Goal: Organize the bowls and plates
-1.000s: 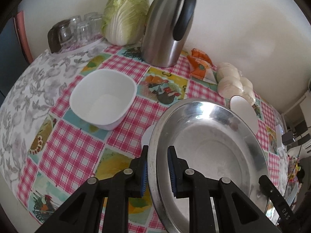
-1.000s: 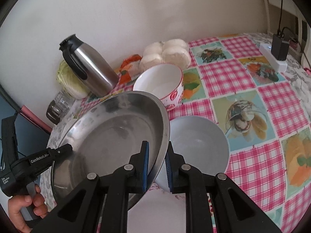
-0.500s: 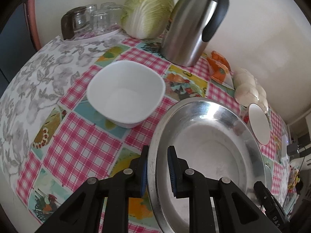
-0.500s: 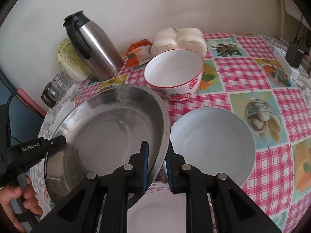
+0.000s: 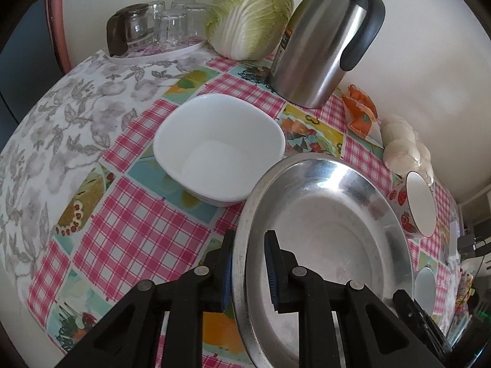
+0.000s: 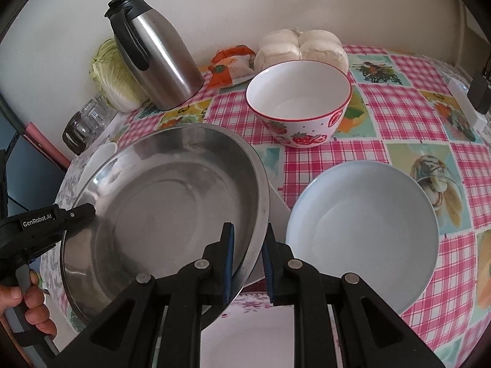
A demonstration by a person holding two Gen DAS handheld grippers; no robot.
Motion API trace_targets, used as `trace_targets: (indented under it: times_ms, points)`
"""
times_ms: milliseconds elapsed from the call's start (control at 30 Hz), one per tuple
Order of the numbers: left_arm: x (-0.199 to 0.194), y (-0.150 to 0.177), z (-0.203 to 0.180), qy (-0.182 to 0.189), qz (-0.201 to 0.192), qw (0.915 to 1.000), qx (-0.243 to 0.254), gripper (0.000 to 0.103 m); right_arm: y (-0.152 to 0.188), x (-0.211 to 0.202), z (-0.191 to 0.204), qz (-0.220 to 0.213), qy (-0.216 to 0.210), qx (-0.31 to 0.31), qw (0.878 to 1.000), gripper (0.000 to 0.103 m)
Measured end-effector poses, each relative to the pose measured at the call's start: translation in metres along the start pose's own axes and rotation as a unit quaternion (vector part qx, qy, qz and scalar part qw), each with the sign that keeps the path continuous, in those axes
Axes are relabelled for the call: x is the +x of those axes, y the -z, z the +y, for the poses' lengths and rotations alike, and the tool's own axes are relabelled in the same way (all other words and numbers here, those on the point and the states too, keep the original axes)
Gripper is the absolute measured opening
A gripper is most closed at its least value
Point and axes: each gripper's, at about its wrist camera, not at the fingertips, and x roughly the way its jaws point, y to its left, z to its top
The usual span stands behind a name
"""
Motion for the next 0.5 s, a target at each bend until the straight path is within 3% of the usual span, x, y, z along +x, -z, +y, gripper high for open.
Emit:
trace_targets:
  times_ms: [500]
  points:
    - [0.019,0.010,-0.020,-0.002,0.027,0.9988,0.039,0.021,-0.002,-0.005,-0.021,-0.017,0.024,0.026,0.999,0.018]
